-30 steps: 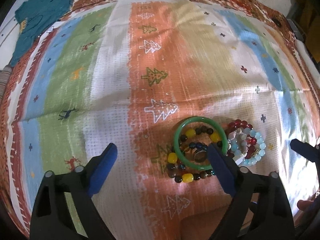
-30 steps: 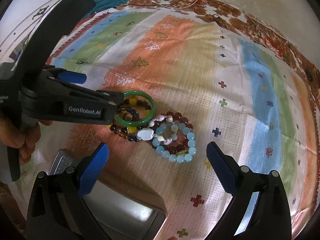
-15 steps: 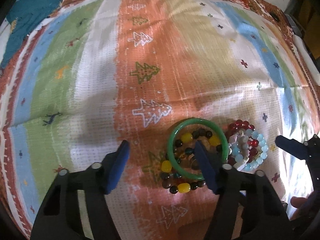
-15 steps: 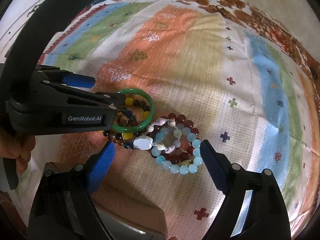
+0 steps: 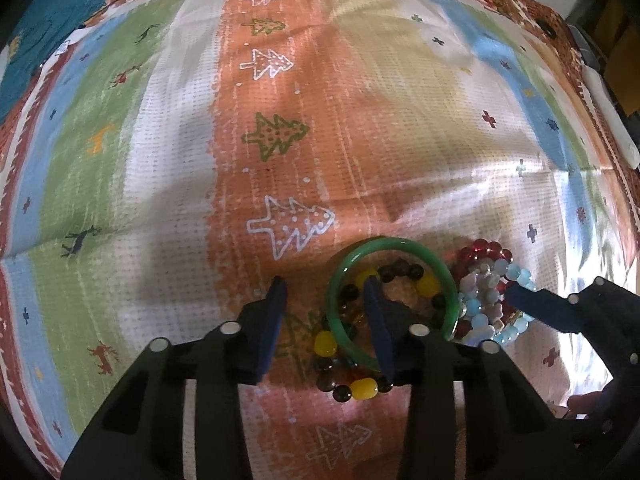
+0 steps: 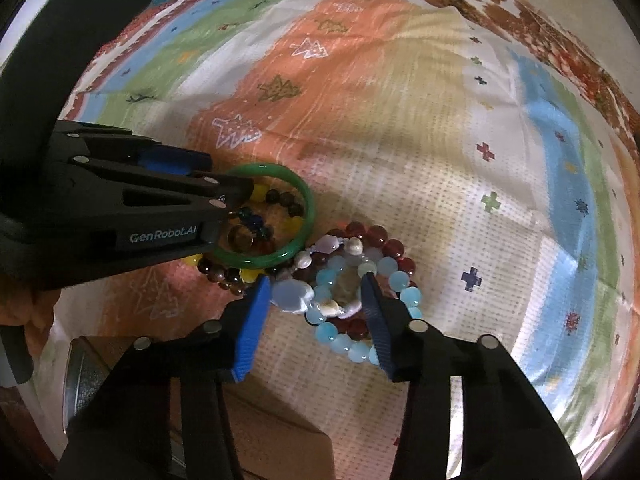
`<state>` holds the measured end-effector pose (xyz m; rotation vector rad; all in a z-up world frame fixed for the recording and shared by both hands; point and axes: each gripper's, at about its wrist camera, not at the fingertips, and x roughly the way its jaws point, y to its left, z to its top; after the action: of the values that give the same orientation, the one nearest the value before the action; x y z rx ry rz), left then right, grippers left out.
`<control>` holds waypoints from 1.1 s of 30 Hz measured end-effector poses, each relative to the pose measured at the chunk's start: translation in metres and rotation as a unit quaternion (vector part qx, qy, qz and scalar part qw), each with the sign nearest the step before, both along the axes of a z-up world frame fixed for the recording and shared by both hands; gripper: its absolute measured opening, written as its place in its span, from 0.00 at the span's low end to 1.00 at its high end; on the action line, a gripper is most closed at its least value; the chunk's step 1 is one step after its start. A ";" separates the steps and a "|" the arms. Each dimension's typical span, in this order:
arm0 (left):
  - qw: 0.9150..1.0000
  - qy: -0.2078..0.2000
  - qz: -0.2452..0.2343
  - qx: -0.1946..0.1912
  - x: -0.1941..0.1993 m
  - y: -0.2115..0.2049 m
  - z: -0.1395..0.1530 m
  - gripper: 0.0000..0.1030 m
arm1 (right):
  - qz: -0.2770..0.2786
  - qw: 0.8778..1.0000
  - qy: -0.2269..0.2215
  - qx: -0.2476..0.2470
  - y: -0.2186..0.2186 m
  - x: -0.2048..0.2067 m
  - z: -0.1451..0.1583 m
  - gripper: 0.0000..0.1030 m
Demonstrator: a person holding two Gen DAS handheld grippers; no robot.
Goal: Organize jewelry
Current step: 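Grasp the green jade bangle with the left tool while the right tool grasps the white bead strand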
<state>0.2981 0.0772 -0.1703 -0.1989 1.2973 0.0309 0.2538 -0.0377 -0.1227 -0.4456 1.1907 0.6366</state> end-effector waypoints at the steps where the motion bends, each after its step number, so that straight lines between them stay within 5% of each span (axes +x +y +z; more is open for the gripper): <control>1: 1.000 0.001 -0.002 0.000 0.002 -0.001 0.000 0.32 | 0.001 1.000 0.000 -0.001 0.001 0.000 -0.001 0.42; 4: 1.000 0.002 -0.004 -0.003 0.002 -0.003 -0.001 0.20 | -0.002 1.000 0.001 -0.004 0.001 0.000 -0.002 0.35; 6: 1.000 0.002 -0.007 -0.008 0.001 -0.004 -0.001 0.14 | -0.006 1.000 0.008 -0.008 0.001 0.001 -0.003 0.20; 14: 1.000 -0.003 0.001 0.001 0.001 -0.008 0.002 0.07 | -0.004 1.000 0.003 -0.007 -0.002 0.000 0.001 0.09; 33: 1.000 -0.017 0.011 0.002 -0.009 0.003 0.019 0.07 | -0.018 1.000 -0.015 0.018 -0.015 0.003 0.019 0.07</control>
<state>0.2890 0.0802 -0.1516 -0.2097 1.2608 0.0480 0.2572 -0.0522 -0.1033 -0.4013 1.1553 0.6188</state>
